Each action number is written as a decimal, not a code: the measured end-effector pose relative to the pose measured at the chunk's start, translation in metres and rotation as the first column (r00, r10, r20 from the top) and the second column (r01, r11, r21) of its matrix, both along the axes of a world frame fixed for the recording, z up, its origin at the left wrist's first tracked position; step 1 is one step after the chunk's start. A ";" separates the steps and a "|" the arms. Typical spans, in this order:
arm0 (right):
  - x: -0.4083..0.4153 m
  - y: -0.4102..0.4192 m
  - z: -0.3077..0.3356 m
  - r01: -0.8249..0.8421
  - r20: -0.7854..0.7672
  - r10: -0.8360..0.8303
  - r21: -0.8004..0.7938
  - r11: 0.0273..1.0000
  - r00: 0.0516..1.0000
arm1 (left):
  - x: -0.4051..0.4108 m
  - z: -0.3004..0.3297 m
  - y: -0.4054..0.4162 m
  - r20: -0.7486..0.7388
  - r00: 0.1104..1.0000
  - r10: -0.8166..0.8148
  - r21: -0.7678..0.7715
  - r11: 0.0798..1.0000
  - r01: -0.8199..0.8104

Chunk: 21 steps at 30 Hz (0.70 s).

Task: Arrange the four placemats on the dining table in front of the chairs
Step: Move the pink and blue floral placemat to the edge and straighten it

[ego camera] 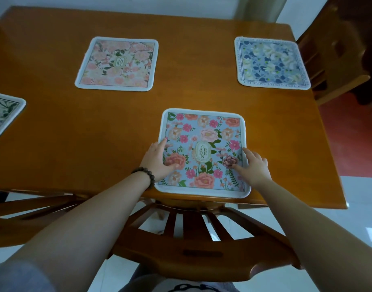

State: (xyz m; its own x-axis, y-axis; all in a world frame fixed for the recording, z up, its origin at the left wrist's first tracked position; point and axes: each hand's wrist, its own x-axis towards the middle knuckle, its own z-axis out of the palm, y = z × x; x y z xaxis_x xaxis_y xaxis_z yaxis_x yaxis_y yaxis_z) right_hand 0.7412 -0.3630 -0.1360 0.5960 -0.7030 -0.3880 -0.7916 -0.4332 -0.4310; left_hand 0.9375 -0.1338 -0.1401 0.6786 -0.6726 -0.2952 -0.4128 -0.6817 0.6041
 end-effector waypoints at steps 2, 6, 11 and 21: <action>-0.004 0.001 -0.002 -0.033 0.007 0.033 0.007 0.999 0.999 | -0.003 0.001 0.003 0.034 0.999 -0.027 -0.040 0.999 0.028; -0.012 0.001 -0.001 -0.095 -0.012 0.095 0.032 0.995 0.995 | -0.009 0.001 0.009 0.058 0.996 -0.067 0.038 0.997 0.065; -0.027 0.015 0.001 -0.226 -0.175 0.235 0.071 0.972 0.956 | -0.025 -0.003 0.021 0.065 0.978 -0.201 0.353 0.921 0.166; -0.034 0.038 -0.006 -0.370 -0.286 0.340 -0.056 0.928 0.896 | -0.040 -0.008 0.024 0.120 0.945 -0.305 0.507 0.837 0.206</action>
